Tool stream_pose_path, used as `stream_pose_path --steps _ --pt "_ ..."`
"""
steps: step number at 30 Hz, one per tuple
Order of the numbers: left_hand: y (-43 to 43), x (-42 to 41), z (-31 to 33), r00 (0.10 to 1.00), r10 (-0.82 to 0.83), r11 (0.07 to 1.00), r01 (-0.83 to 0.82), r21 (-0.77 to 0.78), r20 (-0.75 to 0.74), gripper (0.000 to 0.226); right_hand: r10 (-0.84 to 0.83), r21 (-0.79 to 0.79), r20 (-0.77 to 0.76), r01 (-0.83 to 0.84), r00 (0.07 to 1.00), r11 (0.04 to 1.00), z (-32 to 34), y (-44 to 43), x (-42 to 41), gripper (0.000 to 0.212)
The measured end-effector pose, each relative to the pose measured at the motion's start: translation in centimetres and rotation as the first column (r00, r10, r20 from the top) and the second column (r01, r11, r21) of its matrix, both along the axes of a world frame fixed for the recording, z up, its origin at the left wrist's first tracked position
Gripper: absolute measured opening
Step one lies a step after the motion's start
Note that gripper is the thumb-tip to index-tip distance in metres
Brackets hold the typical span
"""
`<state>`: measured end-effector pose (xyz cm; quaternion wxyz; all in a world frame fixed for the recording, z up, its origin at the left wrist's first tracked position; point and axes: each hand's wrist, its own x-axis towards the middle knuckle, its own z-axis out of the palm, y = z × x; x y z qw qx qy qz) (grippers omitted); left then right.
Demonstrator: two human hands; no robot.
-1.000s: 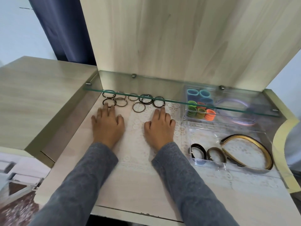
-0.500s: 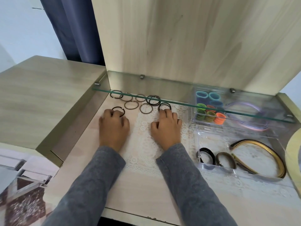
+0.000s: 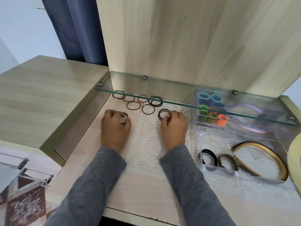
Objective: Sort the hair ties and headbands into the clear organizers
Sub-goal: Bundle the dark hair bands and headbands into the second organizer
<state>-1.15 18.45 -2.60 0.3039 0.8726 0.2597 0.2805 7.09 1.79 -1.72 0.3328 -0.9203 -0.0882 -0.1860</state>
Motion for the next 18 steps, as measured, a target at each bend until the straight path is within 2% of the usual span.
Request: stream_pose_path --steps 4,12,18 --pt "0.0 -0.2 0.0 0.999 -0.029 0.996 0.027 0.091 0.022 0.014 -0.043 0.112 -0.07 0.051 0.997 0.992 -0.2 -0.2 1.0 0.022" --pt "-0.1 -0.5 0.1 0.986 -0.154 0.984 0.147 0.104 0.059 0.015 -0.115 0.087 -0.188 0.133 0.975 0.987 1.0 0.3 1.8 0.022" --pt "-0.3 -0.4 0.3 0.967 -0.241 0.96 0.224 0.167 0.085 0.007 -0.126 0.13 -0.174 0.149 0.977 0.98 0.9 0.1 1.8 0.018"
